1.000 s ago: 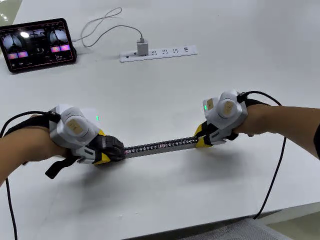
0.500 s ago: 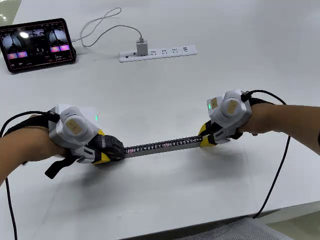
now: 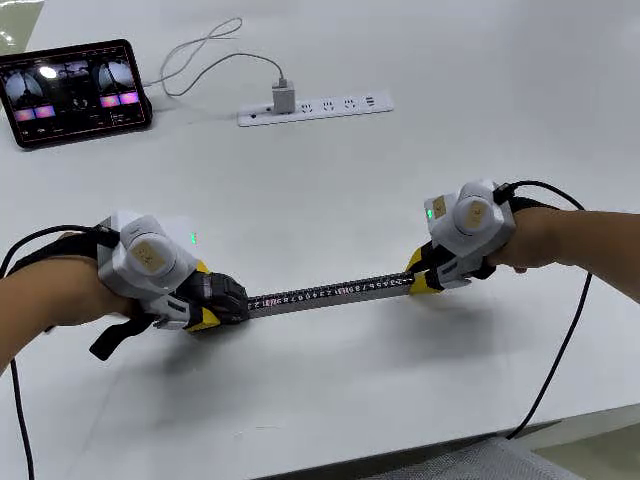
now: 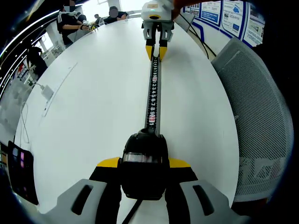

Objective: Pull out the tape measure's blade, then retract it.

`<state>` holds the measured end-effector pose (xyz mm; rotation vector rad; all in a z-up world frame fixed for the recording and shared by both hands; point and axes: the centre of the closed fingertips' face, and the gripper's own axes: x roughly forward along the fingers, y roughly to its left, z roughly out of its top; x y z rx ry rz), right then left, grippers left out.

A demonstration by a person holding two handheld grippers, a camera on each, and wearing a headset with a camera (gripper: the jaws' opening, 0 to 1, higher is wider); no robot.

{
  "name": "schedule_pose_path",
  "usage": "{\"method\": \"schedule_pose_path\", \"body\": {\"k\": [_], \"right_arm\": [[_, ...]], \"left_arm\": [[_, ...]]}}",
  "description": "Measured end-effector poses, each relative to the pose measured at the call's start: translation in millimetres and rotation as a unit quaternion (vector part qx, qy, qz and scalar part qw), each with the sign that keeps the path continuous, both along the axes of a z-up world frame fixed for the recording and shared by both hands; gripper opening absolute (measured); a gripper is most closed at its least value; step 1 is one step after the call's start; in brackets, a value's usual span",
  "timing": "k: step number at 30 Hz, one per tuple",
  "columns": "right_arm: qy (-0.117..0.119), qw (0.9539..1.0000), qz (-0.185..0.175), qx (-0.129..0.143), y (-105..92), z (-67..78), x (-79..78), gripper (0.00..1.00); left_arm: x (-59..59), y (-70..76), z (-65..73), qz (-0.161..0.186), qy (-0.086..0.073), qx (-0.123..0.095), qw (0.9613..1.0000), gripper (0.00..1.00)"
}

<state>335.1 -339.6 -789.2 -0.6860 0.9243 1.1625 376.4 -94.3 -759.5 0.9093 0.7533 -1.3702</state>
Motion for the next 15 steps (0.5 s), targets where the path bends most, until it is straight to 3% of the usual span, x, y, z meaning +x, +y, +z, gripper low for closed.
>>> {"method": "schedule_pose_path", "body": {"k": [15], "right_arm": [[0.002,1.0,-0.007,-0.001,-9.9,1.2,-1.8,0.08]], "left_arm": [[-0.3,-0.7,0.8,0.001,0.0,0.0,1.0,0.3]]}}
